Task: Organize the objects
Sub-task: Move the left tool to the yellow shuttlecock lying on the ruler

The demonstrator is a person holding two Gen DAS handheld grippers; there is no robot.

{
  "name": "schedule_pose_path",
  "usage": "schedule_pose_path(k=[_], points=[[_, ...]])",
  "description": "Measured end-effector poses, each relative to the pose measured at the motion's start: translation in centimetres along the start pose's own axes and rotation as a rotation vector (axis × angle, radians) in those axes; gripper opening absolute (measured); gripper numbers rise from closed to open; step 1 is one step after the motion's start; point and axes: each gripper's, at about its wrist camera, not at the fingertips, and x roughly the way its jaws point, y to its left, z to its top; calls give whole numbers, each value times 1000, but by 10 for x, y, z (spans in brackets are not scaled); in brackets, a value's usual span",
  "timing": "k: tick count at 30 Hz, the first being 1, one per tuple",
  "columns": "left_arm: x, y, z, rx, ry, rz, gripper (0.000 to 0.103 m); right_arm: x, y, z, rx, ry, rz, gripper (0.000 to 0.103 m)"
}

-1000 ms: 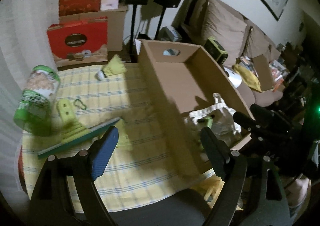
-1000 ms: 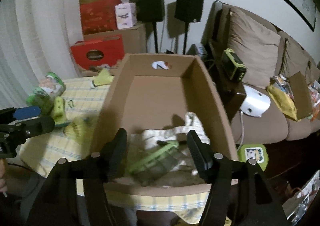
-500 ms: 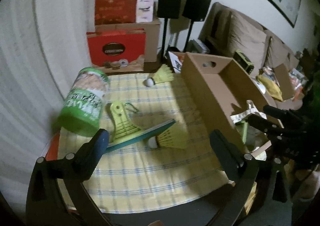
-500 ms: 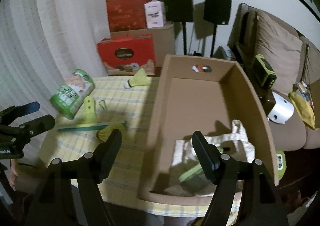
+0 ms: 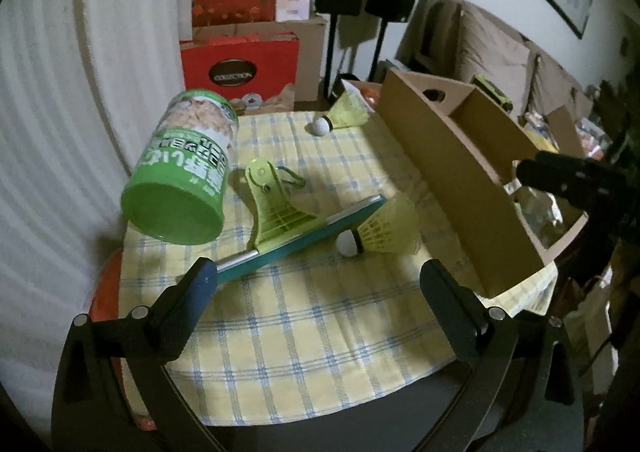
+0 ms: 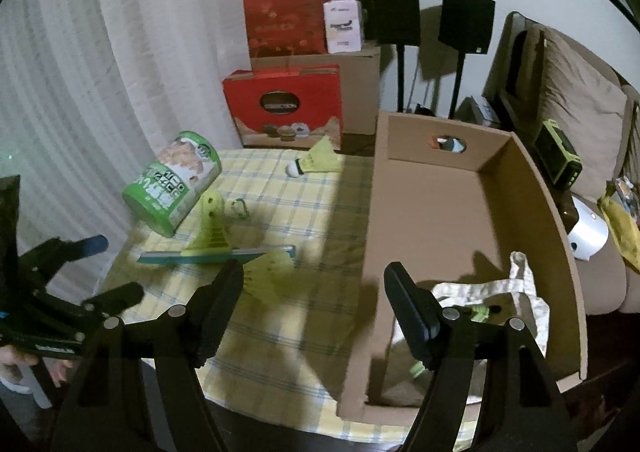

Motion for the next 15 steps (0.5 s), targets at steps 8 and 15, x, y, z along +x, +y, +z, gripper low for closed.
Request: schedule_pose_path(k=[8, 15], points=[[24, -15, -4, 143, -4, -36, 101, 12, 3, 10, 3, 13, 22, 74], [54, -31, -3, 251, 2, -76, 100, 15, -2, 17, 22, 10, 35, 74]])
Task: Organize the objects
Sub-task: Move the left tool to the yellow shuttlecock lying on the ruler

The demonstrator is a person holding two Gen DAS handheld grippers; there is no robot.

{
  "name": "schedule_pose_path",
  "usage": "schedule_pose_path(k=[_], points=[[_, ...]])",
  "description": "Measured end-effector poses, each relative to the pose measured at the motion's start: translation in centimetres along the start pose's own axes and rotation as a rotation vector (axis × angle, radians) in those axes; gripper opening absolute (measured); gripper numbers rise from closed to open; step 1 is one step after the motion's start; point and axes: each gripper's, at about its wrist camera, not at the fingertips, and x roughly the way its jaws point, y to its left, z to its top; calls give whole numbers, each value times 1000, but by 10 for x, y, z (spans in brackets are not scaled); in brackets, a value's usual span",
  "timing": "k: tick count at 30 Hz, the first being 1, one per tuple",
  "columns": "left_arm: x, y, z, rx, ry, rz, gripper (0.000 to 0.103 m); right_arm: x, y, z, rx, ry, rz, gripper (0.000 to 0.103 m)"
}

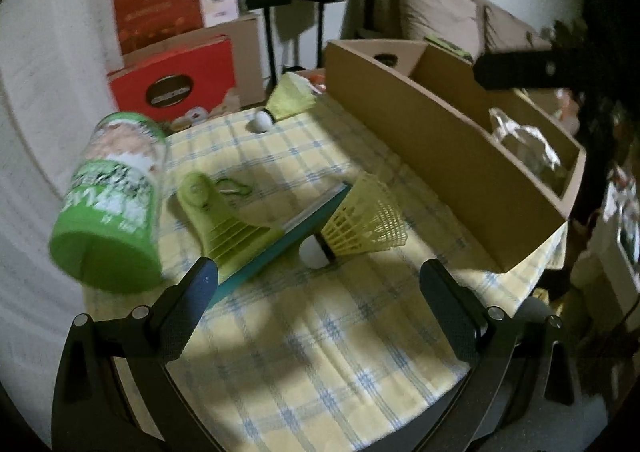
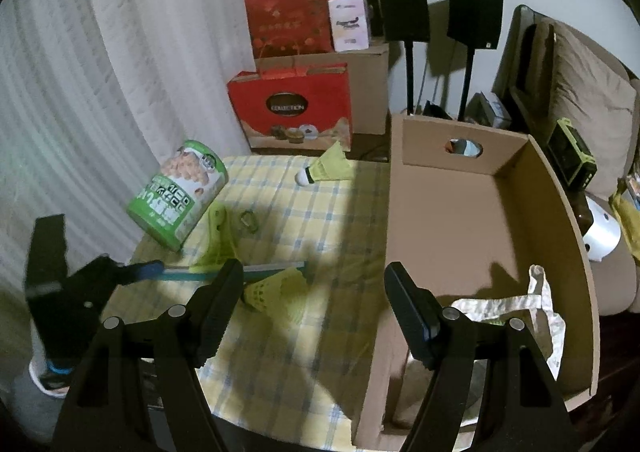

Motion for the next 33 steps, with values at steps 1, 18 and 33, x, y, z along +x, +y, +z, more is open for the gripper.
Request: schedule_pose_path(k=[1, 18, 33], points=[[4, -2, 0, 16, 1, -2, 100, 0, -1, 1, 1, 0, 0, 74], [51, -29, 13, 239, 44, -50, 76, 8, -11, 3, 5, 22, -4, 74], [67, -44, 13, 299, 79, -40, 54, 14, -14, 2, 29, 35, 5, 74]])
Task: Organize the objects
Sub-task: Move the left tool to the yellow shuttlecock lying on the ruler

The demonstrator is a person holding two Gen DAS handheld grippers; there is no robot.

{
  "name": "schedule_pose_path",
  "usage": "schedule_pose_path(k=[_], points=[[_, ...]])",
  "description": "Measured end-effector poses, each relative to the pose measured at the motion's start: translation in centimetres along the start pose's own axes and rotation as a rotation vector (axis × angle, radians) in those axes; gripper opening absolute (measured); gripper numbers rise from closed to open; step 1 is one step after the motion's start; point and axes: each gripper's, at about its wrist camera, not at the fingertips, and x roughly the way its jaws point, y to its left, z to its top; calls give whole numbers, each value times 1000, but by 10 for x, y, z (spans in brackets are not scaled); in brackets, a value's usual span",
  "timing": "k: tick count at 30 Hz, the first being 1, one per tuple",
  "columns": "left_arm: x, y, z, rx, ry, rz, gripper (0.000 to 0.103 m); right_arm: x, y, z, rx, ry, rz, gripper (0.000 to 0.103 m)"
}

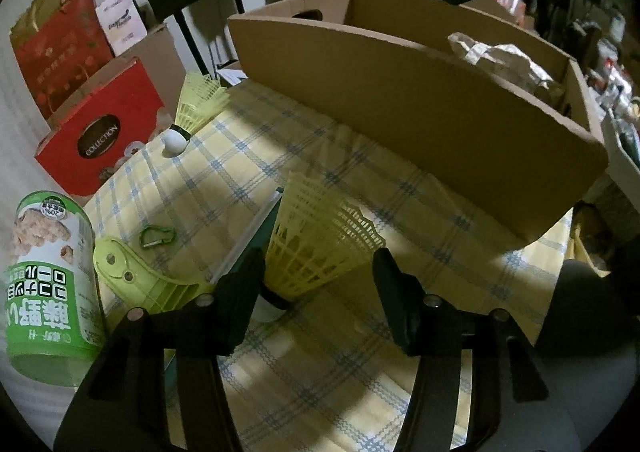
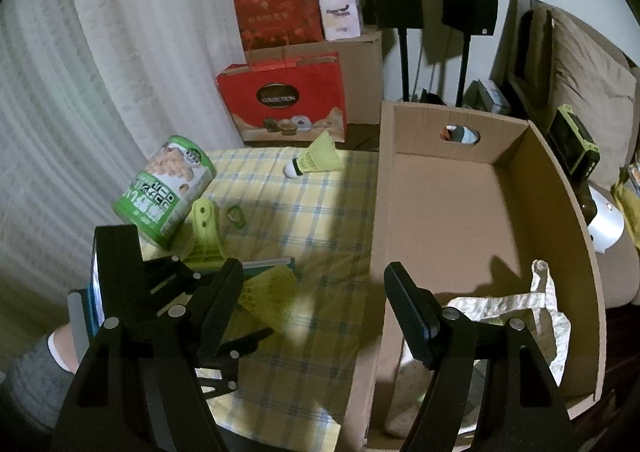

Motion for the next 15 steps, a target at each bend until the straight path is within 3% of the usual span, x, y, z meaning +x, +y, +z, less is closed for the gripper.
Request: schedule_pose_path(k=[4, 8, 10, 11, 15], points=[[2, -5, -1, 14, -4, 1, 63, 2, -1, 0, 9, 3, 6, 74], [2, -8, -2, 44, -8, 9, 63, 2, -1, 0, 7, 3, 7, 74], [3, -8, -1, 56, -11, 51, 46, 2, -1, 0, 8, 3, 6, 74], [2, -8, -1, 59, -10, 64, 43, 2, -1, 0, 9, 4, 7, 74], [-4, -6, -1, 73, -25, 62, 18, 2, -1, -1, 8, 4, 6, 74]])
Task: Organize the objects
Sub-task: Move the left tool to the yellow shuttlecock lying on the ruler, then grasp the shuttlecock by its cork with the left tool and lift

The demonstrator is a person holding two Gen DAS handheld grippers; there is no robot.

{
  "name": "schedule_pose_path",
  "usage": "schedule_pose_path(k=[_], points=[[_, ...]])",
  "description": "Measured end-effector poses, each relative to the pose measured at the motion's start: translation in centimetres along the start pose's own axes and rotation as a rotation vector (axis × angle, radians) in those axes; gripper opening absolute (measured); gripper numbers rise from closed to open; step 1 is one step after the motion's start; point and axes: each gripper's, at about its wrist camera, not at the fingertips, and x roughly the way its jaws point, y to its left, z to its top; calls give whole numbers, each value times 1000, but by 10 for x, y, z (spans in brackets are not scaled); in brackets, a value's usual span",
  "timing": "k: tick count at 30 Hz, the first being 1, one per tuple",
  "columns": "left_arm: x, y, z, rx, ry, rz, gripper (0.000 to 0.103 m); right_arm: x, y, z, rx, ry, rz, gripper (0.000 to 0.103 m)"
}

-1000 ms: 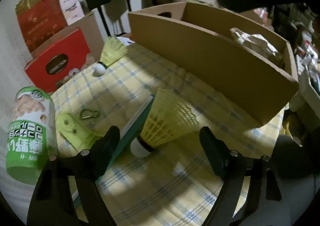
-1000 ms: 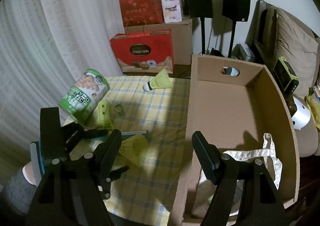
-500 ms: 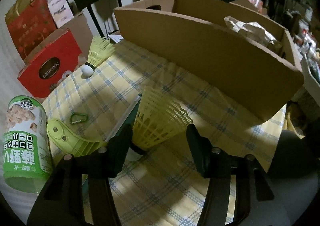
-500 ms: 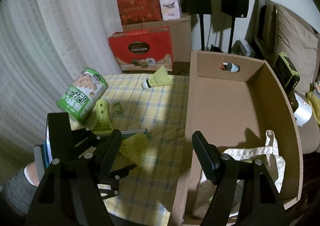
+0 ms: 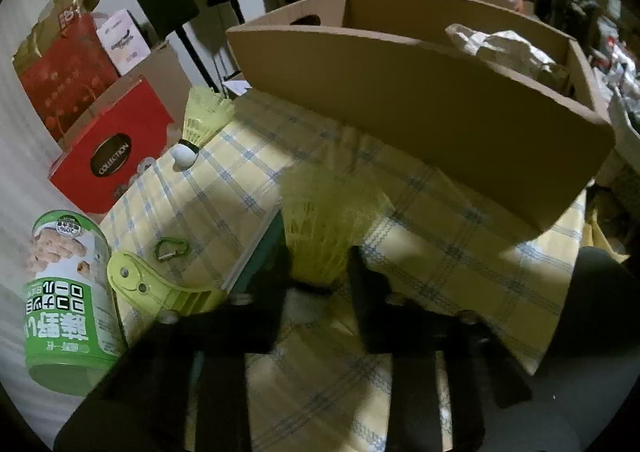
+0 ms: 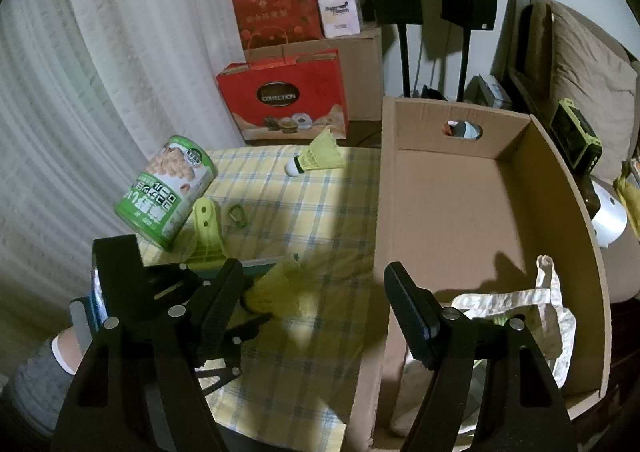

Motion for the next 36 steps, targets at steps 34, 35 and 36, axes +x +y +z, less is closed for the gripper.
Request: schedule_pose_path(k=[34, 35, 36], points=[[6, 45, -7, -433, 35, -119, 40, -7, 3, -1, 1, -5, 10, 74], [8, 46, -7, -443, 47, -122, 40, -6, 2, -2, 0, -2, 10, 74], [11, 45, -6, -441, 59, -121, 40, -6, 3, -2, -1, -1, 10, 74]])
